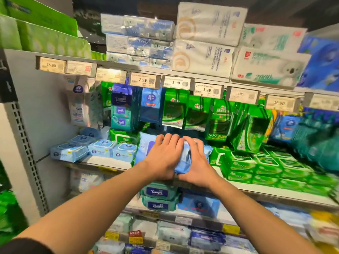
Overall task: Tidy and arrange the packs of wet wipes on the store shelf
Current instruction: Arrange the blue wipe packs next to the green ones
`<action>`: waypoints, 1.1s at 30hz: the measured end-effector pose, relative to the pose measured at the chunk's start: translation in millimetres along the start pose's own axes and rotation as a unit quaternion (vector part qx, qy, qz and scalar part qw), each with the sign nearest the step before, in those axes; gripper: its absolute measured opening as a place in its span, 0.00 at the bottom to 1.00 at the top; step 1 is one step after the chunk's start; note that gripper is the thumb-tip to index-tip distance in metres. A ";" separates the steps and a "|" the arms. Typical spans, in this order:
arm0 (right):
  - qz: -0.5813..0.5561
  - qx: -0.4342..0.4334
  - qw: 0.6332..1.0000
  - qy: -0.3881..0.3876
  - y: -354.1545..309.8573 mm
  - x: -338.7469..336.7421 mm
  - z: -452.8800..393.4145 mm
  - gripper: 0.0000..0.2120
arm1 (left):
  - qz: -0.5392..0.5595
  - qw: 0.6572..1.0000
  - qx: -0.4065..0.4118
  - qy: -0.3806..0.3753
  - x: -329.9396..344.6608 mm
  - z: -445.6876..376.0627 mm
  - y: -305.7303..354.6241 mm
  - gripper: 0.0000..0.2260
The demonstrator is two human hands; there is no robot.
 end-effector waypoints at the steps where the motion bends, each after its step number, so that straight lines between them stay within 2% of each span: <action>1: 0.006 -0.001 1.000 0.011 8.5 -7.3 6.4 0.52 | 0.006 1.000 0.005 0.004 2.4 -6.0 10.7 0.36; 7: 0.035 0.013 0.998 0.052 74.0 -43.0 33.2 0.47 | 0.011 0.999 0.029 0.036 32.6 -50.9 75.5 0.31; 12: 0.050 0.043 0.997 0.038 136.7 -48.8 31.5 0.47 | 0.012 1.000 0.017 -0.007 74.9 -94.2 99.3 0.42; 17: 0.100 0.052 0.993 -0.033 181.1 -26.4 17.9 0.45 | 0.038 0.996 -0.002 -0.077 108.1 -106.6 85.1 0.45; 20: 0.148 0.042 0.985 -0.076 195.7 -5.4 15.9 0.43 | 0.047 0.987 -0.034 -0.150 112.3 -95.5 50.4 0.54; 22: 0.149 0.050 0.984 -0.087 201.3 1.9 16.1 0.45 | 0.053 0.983 -0.060 -0.166 106.9 -86.5 22.6 0.57; 26: 0.091 0.087 0.986 -0.106 201.1 2.8 19.4 0.54 | 0.063 0.989 -0.071 -0.110 97.0 -78.1 -28.3 0.52; 28: 0.056 0.113 0.987 -0.095 196.3 1.8 18.6 0.55 | 0.057 0.993 -0.059 -0.089 95.8 -75.8 -45.4 0.48; 31: 0.133 0.105 0.980 -0.108 184.5 3.5 12.3 0.53 | 0.049 0.996 -0.025 -0.068 97.0 -69.3 -66.0 0.40; 33: 0.183 0.102 0.969 -0.127 176.0 8.1 12.8 0.50 | 0.049 0.997 -0.035 -0.054 96.3 -65.6 -78.6 0.34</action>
Point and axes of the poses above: each hand's wrist, its own z-axis away from the middle knuckle, its own x-axis out of the palm, y = z × x, the point moved 2 cm from there along -z, towards the middle knuckle, and after that the axes turned 6 degrees about z, right-handed, at the moved point
